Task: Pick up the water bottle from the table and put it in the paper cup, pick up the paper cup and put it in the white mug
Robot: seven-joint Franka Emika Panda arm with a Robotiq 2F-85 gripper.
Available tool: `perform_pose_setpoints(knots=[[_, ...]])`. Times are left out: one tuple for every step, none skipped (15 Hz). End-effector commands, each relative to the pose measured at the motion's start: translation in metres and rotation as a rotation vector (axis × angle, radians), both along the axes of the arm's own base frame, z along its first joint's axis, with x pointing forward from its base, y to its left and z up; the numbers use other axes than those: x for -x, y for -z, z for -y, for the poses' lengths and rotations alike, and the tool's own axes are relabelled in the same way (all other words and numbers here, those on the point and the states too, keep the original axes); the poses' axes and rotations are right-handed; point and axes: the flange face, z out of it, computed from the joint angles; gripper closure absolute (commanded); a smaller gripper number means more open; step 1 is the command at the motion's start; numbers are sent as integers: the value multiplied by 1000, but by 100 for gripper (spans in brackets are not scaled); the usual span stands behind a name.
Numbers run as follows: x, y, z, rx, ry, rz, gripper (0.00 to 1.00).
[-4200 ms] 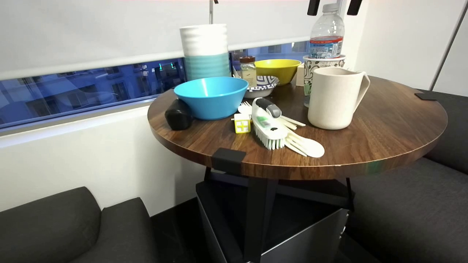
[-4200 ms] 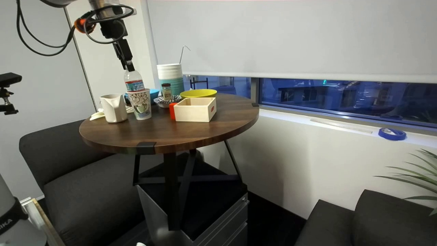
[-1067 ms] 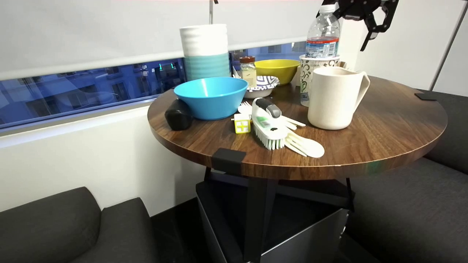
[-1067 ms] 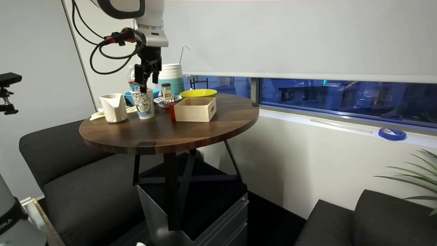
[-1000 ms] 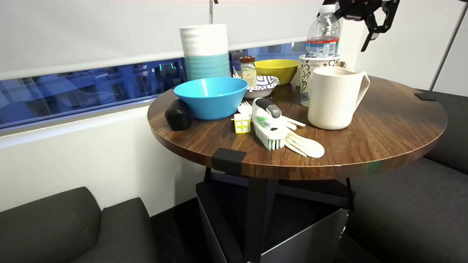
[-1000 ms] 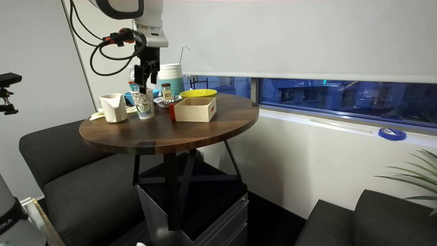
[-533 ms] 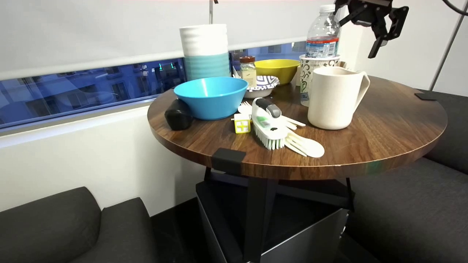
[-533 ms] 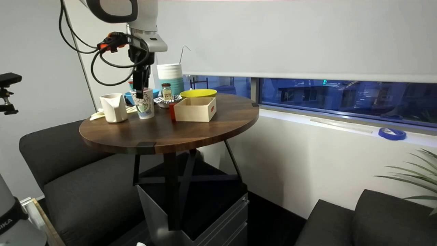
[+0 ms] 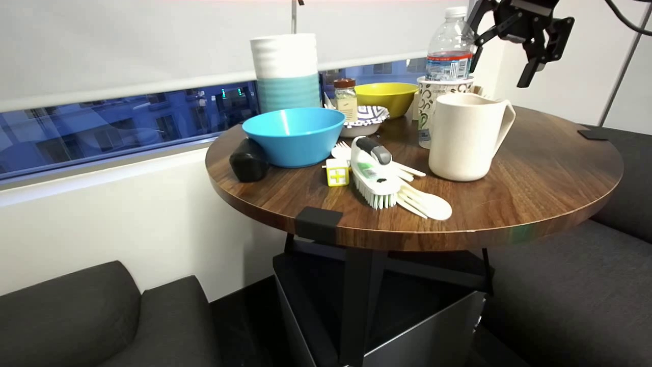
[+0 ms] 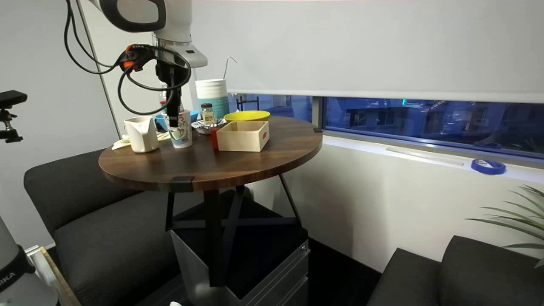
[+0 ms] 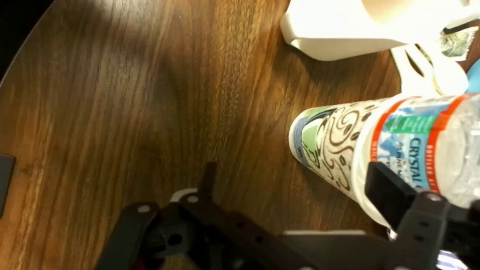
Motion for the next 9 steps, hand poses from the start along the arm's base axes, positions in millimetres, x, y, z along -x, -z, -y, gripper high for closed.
perform_pose_setpoints(knots=[[5,-1,-1,24,-15,70,0],[4,-1,-1,26,-17,84,0],[3,-1,-2,27,-19,97,0],[2,1,-3,31,-24,101,1],[1,1,-4,30,-29,106,8],[1,2,-5,33,-32,107,14],[1,2,-6,33,-36,110,16],[0,1,-7,31,-40,116,19],[0,-1,-9,27,-46,126,19]])
